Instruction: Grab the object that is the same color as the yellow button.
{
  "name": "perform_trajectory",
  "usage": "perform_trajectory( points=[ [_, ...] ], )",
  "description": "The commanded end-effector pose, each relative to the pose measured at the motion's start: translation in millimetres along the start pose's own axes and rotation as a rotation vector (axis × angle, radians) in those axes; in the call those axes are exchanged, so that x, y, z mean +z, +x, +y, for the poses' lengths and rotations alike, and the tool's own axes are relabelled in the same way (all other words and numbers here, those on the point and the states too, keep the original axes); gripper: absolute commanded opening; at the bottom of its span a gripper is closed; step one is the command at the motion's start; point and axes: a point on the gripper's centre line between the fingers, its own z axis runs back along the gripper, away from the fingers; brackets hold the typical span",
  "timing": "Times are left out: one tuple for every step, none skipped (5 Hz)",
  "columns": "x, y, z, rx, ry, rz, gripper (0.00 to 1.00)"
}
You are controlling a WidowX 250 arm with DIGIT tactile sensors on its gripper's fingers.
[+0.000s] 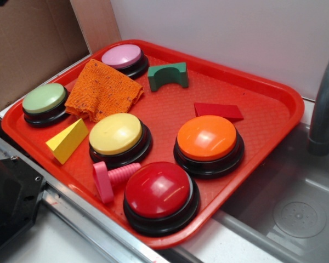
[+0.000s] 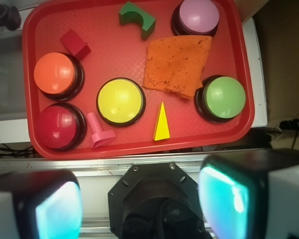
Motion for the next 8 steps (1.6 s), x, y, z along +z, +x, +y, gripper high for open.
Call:
perform_trajectory(
  points=[
    [0.0, 0.0, 0.0, 0.0, 0.0, 0.0, 1.0],
    [-16.2, 1.1, -1.1, -0.066, -0.023, -0.026, 1.0],
    [-34.6, 1.4, 0.3, -0.117, -0.008, -0.07, 1.0],
    [-66.3, -0.5, 7.2, -0.224, 0.017, -0.103, 1.0],
    [-91.1, -6.6, 16.7, -0.205, 0.022, -0.095, 1.0],
    [-135.9, -6.6, 26.1, -0.107, 0.09, -0.034, 1.0],
    [-170.7, -14.3, 30.1, -0.076, 0.104, 0.009, 1.0],
    [-191.9, -13.7, 35.7, -0.072, 0.137, 0.021, 1.0]
  ],
)
